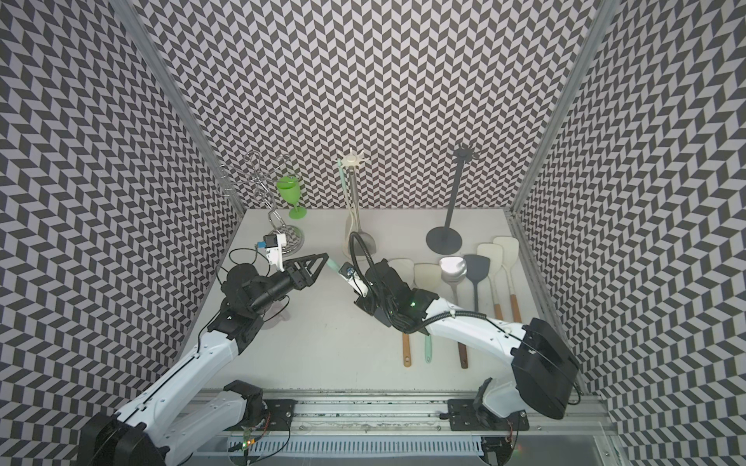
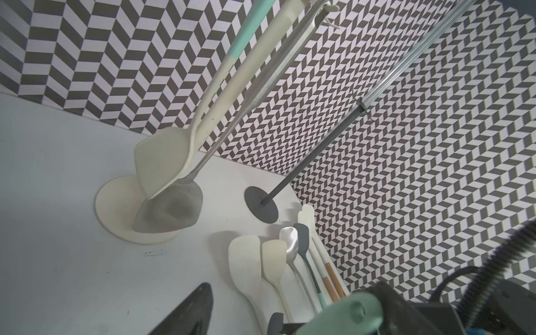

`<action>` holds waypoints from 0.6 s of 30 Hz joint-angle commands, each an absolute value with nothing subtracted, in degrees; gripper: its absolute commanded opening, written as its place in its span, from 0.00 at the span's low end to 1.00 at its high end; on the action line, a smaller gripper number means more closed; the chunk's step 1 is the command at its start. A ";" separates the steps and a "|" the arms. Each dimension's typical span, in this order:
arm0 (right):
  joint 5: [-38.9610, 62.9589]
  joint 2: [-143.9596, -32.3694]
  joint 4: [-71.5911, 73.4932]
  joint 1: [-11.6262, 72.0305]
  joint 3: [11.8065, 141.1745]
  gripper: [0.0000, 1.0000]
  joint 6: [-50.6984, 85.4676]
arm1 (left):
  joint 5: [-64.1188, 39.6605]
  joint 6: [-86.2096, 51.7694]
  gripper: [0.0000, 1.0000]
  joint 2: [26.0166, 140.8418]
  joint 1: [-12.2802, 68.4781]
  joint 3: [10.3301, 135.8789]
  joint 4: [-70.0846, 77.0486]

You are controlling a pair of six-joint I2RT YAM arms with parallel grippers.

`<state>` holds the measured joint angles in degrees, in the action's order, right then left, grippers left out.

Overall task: Take the spatula off the kitchen utensil rack
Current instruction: Place the spatula at the center of the board.

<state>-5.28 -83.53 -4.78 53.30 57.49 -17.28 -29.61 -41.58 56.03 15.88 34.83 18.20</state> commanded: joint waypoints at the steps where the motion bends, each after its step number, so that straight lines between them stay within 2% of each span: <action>1: -7.84 -84.10 -1.82 54.14 59.15 0.00 -19.56 | -36.98 -42.35 0.66 57.70 13.49 36.50 15.75; 2: -8.32 -84.35 -1.39 54.14 59.24 0.00 -19.51 | -37.66 -42.89 0.61 58.07 13.20 36.00 16.59; 5: -9.09 -85.78 -1.42 54.31 60.46 0.00 -19.40 | -38.82 -44.32 0.55 58.67 13.26 34.62 19.46; 11: -10.70 -88.64 -3.05 54.82 64.76 0.00 -18.70 | -40.26 -46.89 0.25 59.98 13.86 32.14 24.19; 14: -11.23 -89.40 -3.73 55.23 65.94 0.00 -18.61 | -40.60 -47.11 0.00 60.21 14.41 31.85 24.26; 18: -12.43 -89.42 -2.81 55.34 65.64 0.00 -18.35 | -39.79 -47.96 0.00 59.32 14.50 30.75 25.98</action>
<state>-11.38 -89.27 -9.06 54.81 63.26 -18.63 -36.73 -45.71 60.10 13.43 31.99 23.73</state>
